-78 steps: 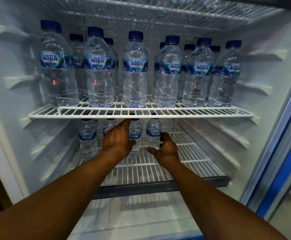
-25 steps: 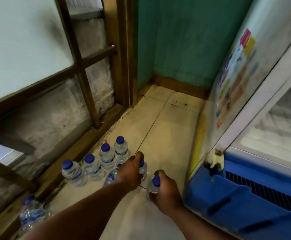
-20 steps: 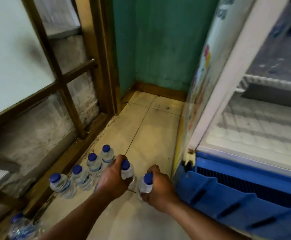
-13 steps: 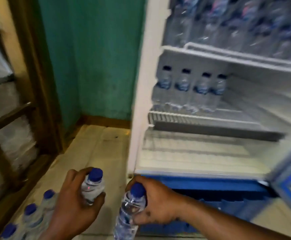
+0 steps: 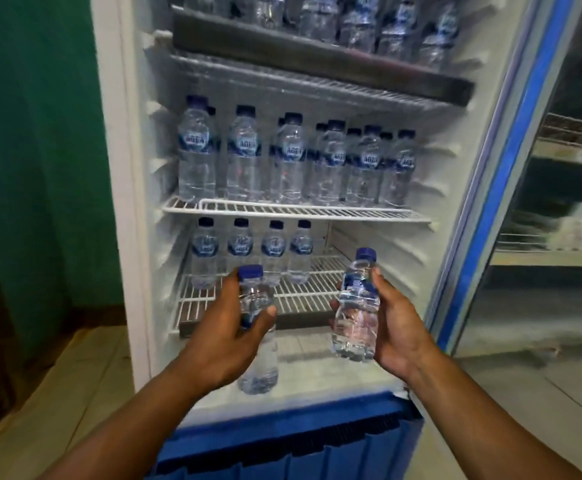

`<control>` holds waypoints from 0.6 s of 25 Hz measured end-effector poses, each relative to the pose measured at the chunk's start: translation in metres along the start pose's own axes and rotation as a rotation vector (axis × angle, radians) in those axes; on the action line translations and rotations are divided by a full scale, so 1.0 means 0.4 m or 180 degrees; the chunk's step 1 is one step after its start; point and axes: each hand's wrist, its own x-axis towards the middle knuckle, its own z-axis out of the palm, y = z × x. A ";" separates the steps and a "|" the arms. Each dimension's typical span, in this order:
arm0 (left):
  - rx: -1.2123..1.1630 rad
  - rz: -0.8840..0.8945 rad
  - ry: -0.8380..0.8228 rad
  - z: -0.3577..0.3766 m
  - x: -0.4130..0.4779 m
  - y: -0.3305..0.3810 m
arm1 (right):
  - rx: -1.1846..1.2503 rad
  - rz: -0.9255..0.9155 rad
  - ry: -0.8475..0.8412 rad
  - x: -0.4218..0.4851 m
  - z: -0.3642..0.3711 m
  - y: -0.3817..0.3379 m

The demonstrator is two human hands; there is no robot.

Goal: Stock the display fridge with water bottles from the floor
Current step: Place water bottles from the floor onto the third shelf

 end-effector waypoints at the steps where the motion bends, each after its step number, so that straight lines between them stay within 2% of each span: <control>1: 0.0023 -0.0101 -0.0026 0.027 0.030 0.007 | -0.0092 0.0099 0.0061 0.026 -0.020 -0.013; 3: 0.0085 -0.0248 -0.0068 0.075 0.086 0.019 | -0.0190 0.0208 0.0066 0.081 -0.050 -0.037; 9: 0.0059 -0.0695 0.0054 0.235 0.244 -0.020 | -0.0434 -0.0028 0.0127 0.290 -0.120 -0.075; 11: 0.0099 -0.0834 0.0141 0.274 0.286 -0.044 | -0.0565 -0.0265 0.0232 0.369 -0.135 -0.076; 15: -0.0116 -0.1171 0.0358 0.298 0.339 -0.105 | -0.1374 -0.0902 0.0534 0.493 -0.133 -0.067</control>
